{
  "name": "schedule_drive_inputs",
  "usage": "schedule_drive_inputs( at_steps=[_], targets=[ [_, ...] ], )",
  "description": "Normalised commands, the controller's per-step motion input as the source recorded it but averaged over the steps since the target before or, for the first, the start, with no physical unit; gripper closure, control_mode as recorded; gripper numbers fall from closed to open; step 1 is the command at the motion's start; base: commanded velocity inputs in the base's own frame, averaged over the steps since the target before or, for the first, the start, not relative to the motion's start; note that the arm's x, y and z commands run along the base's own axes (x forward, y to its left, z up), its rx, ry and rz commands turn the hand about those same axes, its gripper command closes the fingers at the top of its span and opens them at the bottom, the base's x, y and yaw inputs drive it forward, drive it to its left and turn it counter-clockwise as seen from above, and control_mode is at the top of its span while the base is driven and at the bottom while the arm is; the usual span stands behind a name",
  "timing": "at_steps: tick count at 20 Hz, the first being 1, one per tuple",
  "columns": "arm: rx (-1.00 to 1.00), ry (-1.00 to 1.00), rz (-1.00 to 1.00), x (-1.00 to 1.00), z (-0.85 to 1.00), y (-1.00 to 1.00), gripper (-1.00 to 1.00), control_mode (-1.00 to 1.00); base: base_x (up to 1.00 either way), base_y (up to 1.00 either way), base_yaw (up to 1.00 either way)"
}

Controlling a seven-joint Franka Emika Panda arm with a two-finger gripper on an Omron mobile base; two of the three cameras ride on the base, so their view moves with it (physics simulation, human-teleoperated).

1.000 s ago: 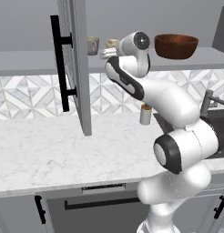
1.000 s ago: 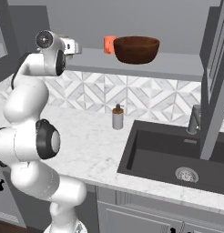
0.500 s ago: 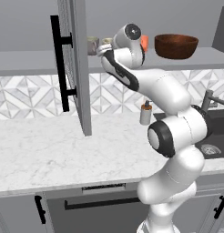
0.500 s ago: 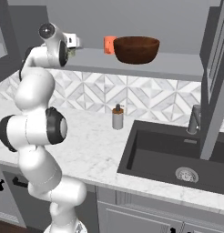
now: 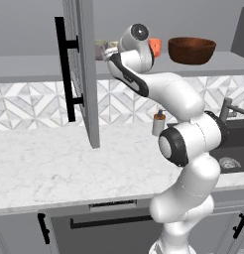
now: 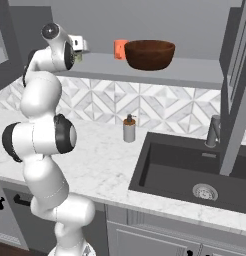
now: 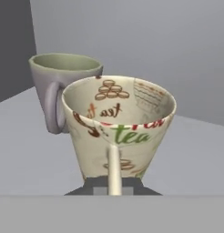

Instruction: Gather all objects into one cabinet and sort the glasses and bowls to opposite sides.

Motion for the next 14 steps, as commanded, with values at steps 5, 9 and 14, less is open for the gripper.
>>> schedule_drive_inputs(
  at_steps=[5,9,14],
  targets=[
    [0.0,0.0,-0.01,0.13,-0.38,0.0,-1.0,-1.0,0.0,0.0,0.0],
    [0.0,0.0,0.0,0.05,-0.07,-0.11,-1.0,-1.0,0.0,0.0,0.0],
    [0.02,-0.09,-0.01,-0.52,-0.01,-0.14,-1.0,-1.0,0.0,0.0,0.0]
  ],
)
